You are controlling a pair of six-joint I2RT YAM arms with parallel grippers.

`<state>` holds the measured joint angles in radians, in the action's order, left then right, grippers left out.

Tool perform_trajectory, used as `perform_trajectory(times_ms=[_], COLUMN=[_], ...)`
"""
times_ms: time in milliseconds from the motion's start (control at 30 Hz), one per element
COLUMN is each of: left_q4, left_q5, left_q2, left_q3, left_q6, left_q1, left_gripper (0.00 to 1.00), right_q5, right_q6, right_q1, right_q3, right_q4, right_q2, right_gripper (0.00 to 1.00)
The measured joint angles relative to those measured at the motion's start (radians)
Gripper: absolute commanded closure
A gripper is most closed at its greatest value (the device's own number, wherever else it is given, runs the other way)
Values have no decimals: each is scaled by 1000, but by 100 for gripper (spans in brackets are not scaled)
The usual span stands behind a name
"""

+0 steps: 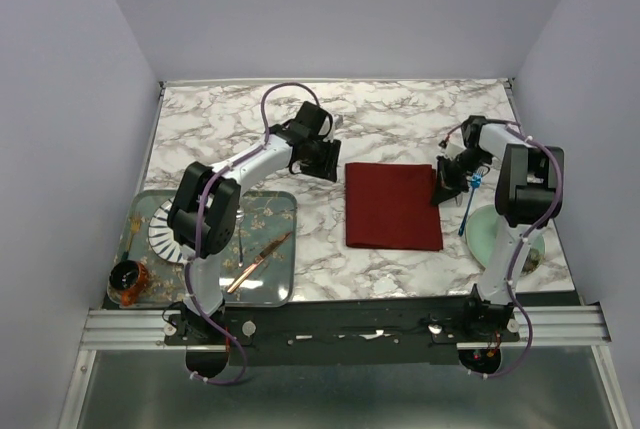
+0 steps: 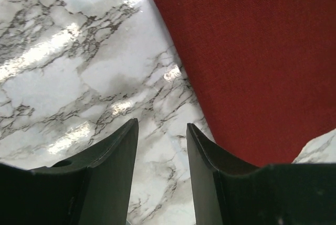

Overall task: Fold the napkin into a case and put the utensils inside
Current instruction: Smooth out the square-folded napkin at the center of the board.

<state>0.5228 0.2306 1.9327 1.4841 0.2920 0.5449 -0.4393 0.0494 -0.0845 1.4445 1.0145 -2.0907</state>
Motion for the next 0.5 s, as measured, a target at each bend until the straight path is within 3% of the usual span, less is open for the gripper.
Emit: perform_trajectory(times_ms=[200,500], left_q4=[6,9], left_q5=[121,158], left_q2=[0,0], left_q3=[-20,-21], left_q6=[-19,-19], left_q1=[-37,-111], left_gripper=[49,49], right_q5=[-2,-33], right_q6=[-3,-5], right_q1=[64,85], right_q3=[-42,-52], right_q4=[1,1], right_q2=[25,62], right_gripper=[99,99])
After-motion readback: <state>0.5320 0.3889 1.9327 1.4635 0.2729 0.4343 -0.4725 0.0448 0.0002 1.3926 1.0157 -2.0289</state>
